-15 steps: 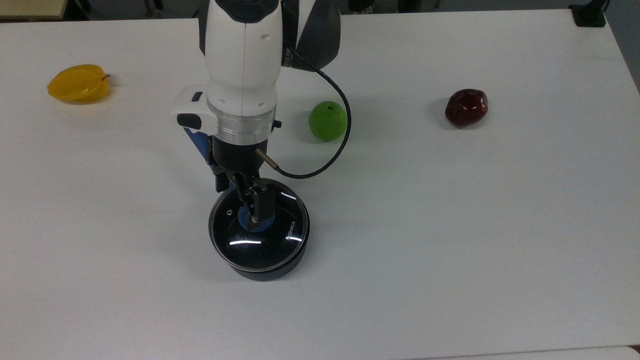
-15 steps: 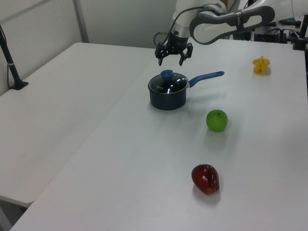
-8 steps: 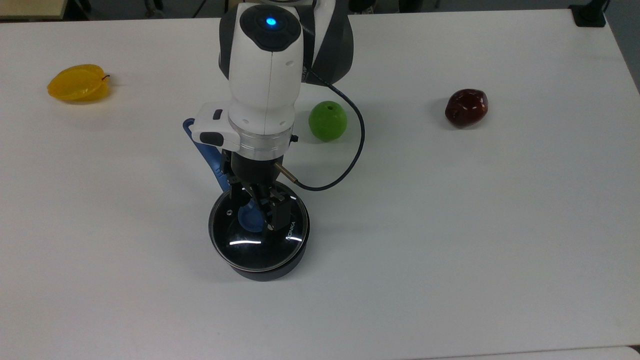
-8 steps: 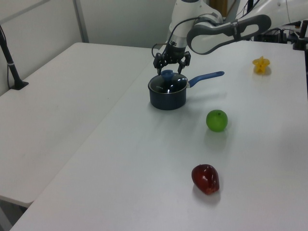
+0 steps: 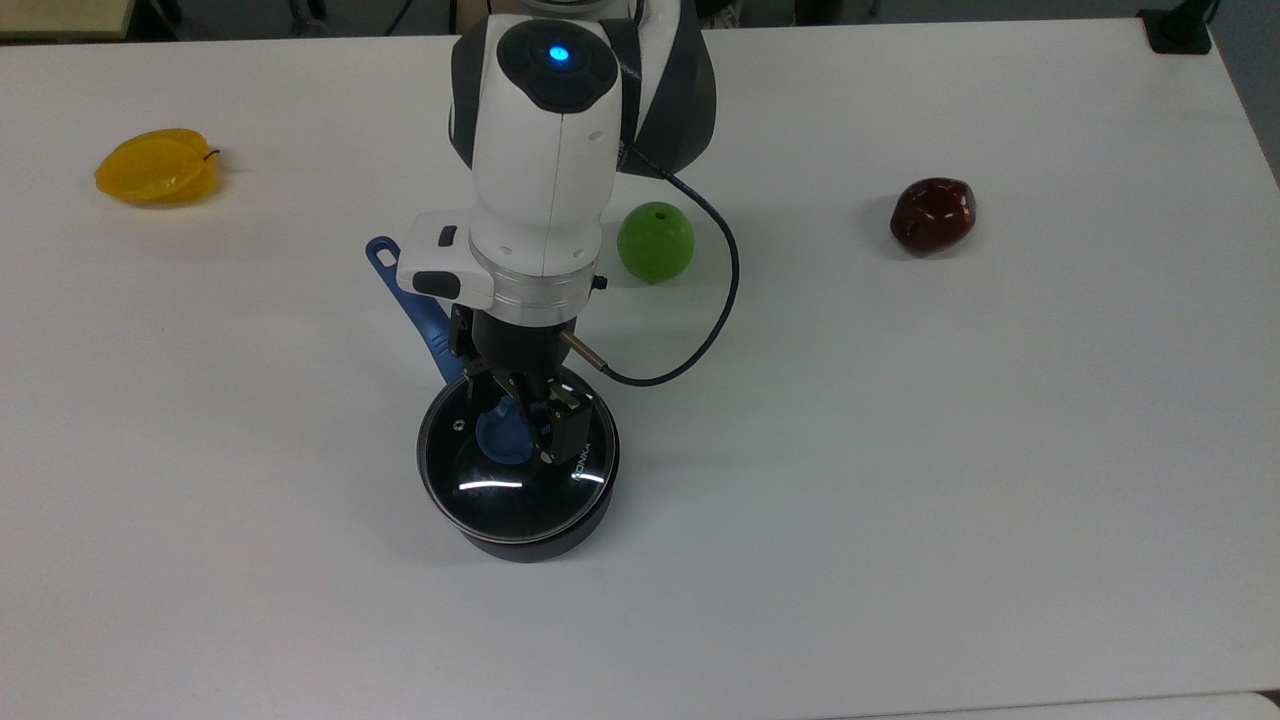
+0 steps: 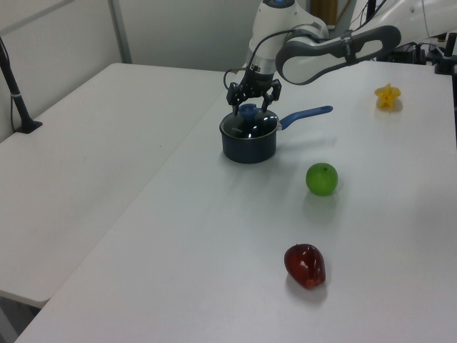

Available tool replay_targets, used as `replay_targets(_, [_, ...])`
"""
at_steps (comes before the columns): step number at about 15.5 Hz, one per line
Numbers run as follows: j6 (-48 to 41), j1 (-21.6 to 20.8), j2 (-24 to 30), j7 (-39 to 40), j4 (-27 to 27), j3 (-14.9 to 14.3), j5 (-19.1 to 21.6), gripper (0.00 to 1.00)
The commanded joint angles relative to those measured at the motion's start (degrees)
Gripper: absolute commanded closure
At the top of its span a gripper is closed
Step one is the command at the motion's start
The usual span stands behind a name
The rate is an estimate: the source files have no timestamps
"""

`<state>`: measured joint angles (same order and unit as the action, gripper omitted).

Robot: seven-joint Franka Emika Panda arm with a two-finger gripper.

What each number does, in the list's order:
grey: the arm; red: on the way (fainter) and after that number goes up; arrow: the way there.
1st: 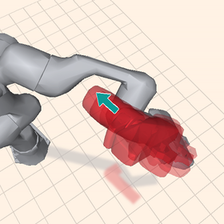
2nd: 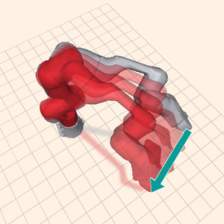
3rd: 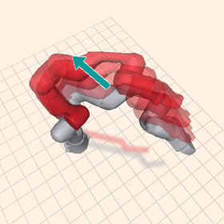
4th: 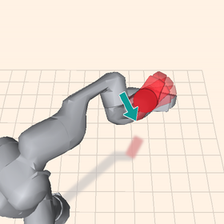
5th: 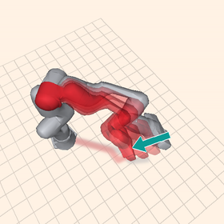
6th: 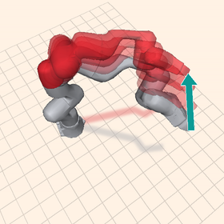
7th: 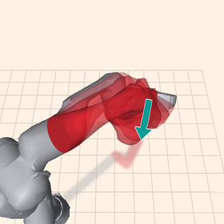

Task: Open lid
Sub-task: 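Close the gripper on the blue lid knob, then lift the glass lid off the saucepan and carry it beside the pan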

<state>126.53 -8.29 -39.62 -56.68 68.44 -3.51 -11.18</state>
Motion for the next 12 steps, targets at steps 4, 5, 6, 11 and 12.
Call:
replay_targets(4, [0.73, -0.68, -0.64, 0.25, -0.94, -0.89, -1.3, 0.52])
replay_targets(5, [0.73, -0.68, -0.64, 0.26, -0.94, -0.98, -1.3, 0.56])
replay_targets(6, [0.73, -0.68, -0.55, 0.52, -0.94, -1.06, -1.3, 0.59])
replay_targets(11, [-0.15, -0.24, 2.08, 1.31, -0.77, -1.06, -0.95, 0.62])
replay_targets(12, [-0.15, -0.06, 3.57, 1.83, -0.68, -1.06, -0.78, 0.63])
